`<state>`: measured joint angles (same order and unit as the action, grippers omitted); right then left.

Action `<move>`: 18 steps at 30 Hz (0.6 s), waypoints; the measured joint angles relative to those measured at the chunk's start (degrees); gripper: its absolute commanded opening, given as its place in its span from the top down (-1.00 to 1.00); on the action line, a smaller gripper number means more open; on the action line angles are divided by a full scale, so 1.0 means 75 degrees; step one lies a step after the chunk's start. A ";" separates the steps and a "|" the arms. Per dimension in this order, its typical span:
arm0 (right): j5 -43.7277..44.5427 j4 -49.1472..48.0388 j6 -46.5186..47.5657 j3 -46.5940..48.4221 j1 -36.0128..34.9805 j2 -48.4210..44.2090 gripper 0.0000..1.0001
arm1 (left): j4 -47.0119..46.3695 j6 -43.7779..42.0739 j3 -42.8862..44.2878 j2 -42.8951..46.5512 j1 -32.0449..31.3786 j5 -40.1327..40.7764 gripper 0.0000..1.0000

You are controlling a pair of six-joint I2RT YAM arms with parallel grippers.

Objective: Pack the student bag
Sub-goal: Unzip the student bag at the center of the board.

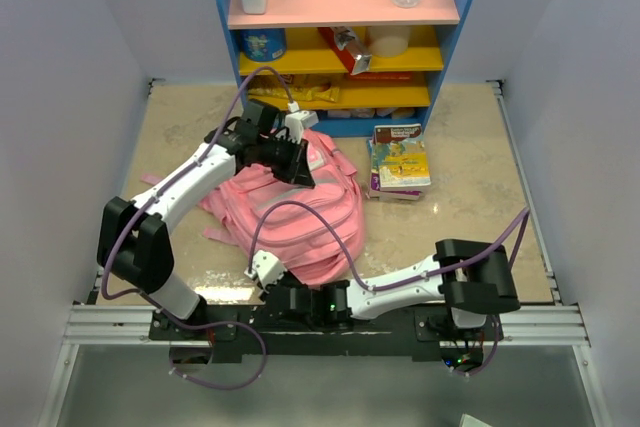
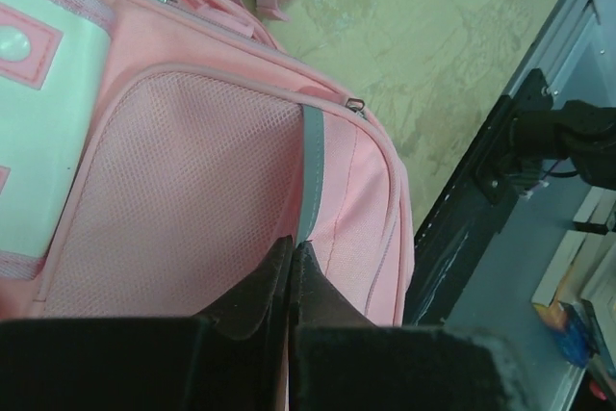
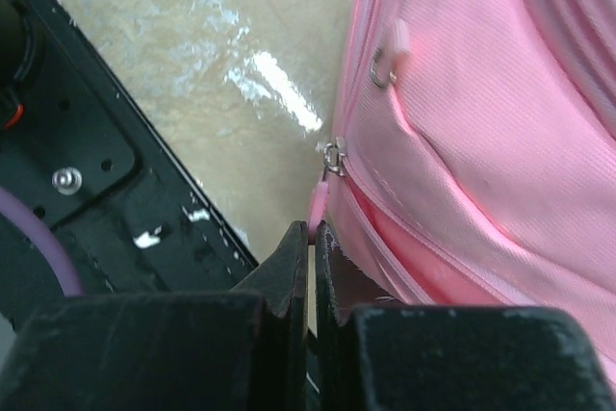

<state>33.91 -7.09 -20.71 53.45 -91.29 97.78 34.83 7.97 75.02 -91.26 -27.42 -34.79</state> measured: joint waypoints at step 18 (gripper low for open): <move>0.0460 -0.1102 0.1492 0.2014 0.0845 0.2294 1.00 | -0.1612 0.1536 -0.0749 0.0289 0.0122 -0.0615 1.00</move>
<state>37.36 -15.35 -9.52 68.55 -84.95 114.98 22.74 19.49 69.41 -89.10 -26.50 -39.40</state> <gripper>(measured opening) 0.015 0.026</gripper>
